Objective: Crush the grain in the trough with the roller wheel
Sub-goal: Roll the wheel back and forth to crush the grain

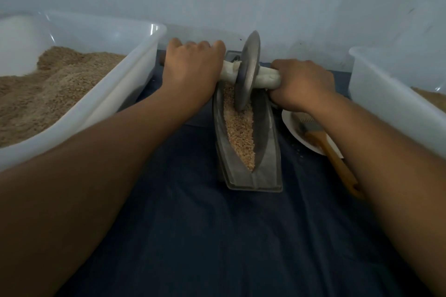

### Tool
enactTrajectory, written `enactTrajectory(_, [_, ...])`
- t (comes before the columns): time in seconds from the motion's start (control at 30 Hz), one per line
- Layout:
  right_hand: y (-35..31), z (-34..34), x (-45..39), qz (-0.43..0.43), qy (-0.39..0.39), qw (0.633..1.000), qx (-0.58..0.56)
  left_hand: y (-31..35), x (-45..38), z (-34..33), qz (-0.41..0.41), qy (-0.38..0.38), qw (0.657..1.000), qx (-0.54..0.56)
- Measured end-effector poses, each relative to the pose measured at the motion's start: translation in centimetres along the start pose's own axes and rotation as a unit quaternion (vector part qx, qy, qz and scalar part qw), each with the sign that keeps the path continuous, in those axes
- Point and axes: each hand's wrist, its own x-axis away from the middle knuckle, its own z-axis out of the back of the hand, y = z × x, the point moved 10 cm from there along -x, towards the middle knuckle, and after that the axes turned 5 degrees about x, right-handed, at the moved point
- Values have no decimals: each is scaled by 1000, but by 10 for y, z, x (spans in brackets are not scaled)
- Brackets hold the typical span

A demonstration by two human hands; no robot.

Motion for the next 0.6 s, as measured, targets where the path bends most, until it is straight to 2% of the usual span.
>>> enactTrajectory(0.13, [-2, 1, -1, 13, -8, 1000, 2, -1, 4, 2, 7, 13, 1000, 13])
enactTrajectory(0.33, [-3, 8, 17, 8, 34, 999, 2, 4, 23, 13, -4, 36, 999, 26])
enactTrajectory(0.6, [-16, 25, 58, 49, 80, 996, -8, 9, 53, 31, -4, 61, 998, 8])
